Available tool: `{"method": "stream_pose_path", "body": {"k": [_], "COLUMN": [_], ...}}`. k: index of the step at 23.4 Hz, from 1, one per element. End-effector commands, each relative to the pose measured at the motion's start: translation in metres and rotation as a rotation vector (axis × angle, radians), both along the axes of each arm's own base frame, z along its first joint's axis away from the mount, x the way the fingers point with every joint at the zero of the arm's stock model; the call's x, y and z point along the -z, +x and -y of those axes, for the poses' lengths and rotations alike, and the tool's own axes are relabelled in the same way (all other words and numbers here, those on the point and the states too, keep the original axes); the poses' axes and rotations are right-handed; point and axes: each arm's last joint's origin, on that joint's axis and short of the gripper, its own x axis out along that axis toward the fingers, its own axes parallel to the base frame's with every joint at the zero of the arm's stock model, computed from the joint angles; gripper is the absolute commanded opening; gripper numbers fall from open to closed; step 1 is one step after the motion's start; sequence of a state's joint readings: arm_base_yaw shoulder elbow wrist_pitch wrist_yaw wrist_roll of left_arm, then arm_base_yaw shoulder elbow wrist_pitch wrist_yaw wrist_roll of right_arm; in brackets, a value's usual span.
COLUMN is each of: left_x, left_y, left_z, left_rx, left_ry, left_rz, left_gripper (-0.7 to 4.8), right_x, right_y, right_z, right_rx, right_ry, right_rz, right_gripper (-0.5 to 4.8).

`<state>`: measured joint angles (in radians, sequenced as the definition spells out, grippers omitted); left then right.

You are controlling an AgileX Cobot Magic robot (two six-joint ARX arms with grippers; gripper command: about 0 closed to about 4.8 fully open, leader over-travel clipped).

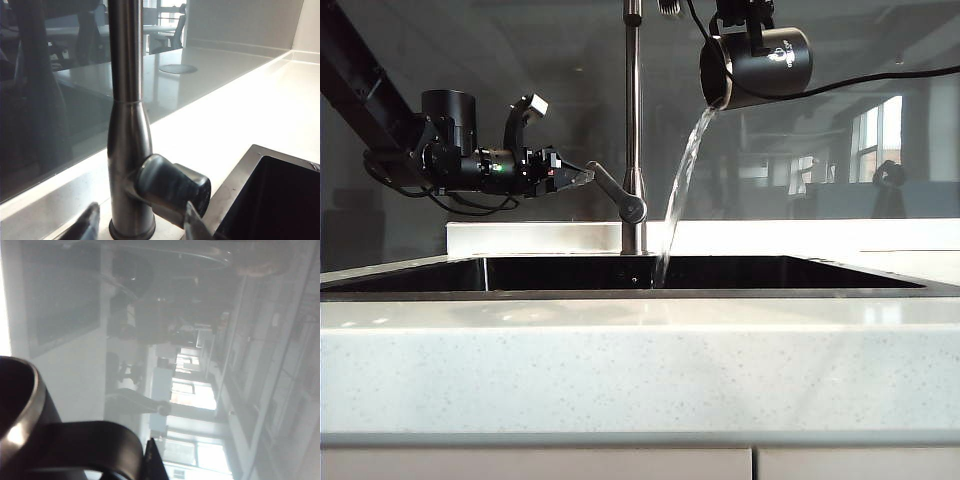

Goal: Pick up the mug next to the sink, go to the faucet to get some water, pour the water into the sink, and finally put the mug back to its place.

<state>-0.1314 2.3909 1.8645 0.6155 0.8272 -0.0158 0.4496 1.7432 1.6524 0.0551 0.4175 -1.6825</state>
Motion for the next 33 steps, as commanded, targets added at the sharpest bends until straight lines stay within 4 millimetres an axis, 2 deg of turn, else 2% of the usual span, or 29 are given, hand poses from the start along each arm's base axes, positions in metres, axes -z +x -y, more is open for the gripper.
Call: {"method": "stream_pose_path", "body": {"k": [1,5,19,21,24,25,29,30,33], "left_x": [-0.005,-0.005,-0.005,-0.005,-0.005,-0.005,-0.005,-0.005,-0.005], "left_y": [-0.001,-0.001,-0.001,-0.001,-0.001,-0.001,-0.001,-0.001,-0.001], "left_z": [0.000,0.000,0.000,0.000,0.000,0.000,0.000,0.000,0.000], "left_rx": [0.004,0.004,0.004,0.004,0.004,0.004,0.004,0.004,0.004], "left_ry": [-0.002,-0.002,-0.002,-0.001,-0.002,-0.002,-0.001,-0.001,-0.002], "left_rz": [0.017,0.017,0.017,0.017,0.017,0.017,0.018,0.017,0.017], "left_gripper": [2.10,2.10,2.10,2.10,2.10,2.10,2.10,2.10,2.10], "right_x": [-0.012,-0.011,-0.020,-0.021,-0.019,-0.016,-0.002,0.002,0.012], "right_y": [-0.005,-0.006,-0.013,-0.013,-0.013,-0.013,-0.010,-0.007,0.000], "right_z": [0.001,-0.002,0.002,0.002,0.006,0.007,0.015,0.021,0.032], "right_rx": [0.000,-0.012,0.004,0.012,0.138,0.156,0.142,0.118,0.105], "right_ry": [-0.044,-0.112,-0.067,0.162,0.616,0.703,1.185,1.363,1.526], "right_rz": [0.054,0.048,0.068,0.065,0.069,0.054,-0.122,-0.195,-0.214], "right_gripper": [-0.02,-0.02,-0.02,-0.02,-0.02,-0.02,-0.02,-0.02,-0.02]}}
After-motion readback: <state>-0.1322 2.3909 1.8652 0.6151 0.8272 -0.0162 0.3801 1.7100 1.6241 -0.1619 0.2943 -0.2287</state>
